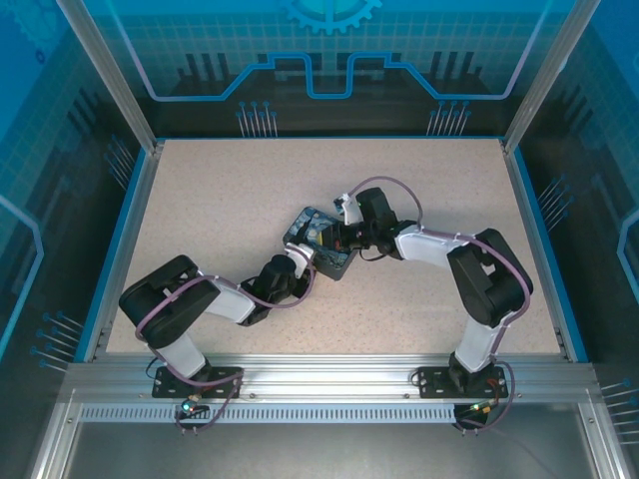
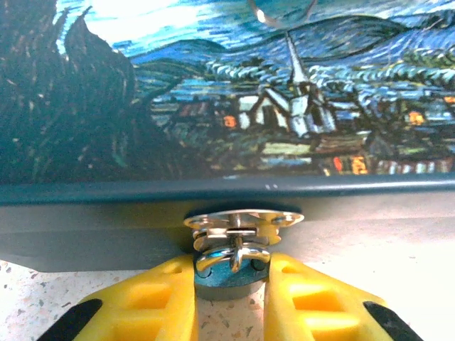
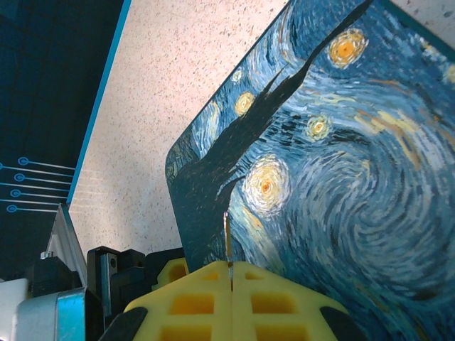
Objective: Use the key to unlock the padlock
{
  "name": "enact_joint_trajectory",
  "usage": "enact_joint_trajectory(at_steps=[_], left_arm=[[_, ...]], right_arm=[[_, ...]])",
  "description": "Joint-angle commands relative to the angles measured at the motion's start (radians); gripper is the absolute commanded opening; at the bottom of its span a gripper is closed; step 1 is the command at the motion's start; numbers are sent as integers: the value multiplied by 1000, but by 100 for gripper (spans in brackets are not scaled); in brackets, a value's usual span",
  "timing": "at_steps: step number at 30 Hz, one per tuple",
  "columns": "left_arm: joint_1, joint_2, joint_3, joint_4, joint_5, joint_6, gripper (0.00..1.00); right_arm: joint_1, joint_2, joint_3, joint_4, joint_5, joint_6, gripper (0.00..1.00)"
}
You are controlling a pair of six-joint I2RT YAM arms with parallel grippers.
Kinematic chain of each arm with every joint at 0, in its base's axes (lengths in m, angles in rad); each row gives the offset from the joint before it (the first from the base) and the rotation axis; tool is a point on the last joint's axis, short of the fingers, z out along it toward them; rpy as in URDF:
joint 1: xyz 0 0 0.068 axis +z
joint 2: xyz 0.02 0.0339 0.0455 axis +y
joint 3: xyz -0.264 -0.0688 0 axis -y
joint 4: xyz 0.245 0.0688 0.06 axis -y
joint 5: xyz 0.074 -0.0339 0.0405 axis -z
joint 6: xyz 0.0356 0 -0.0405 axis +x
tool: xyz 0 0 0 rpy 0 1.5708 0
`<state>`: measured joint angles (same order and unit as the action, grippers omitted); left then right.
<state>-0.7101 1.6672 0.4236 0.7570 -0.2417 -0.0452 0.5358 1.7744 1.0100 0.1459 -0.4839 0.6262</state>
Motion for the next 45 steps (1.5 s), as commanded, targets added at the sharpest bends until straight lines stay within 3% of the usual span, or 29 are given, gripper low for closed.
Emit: enact_joint_trajectory(at_steps=[1,13,24,30,45], left_arm=[[-6,-35,34,-22,9,0,22],[-5,-150,170,-359,-8,-101,17],[-5,-143,335,-576,78,-254,12],[-5,-114,386,-591,152,-395,9],[-5,-83,394,-578,168,-549,2]], right_arm=[[-4,-59,1,-26,20,-24,0],[-70,-297,-146,-114,88,-73,0],[-111,-414,-352,-96,84,-88,0],[-112,-433,-443,-30,97,-115,0],[-150,-490,-458,-8,77,-128,0]])
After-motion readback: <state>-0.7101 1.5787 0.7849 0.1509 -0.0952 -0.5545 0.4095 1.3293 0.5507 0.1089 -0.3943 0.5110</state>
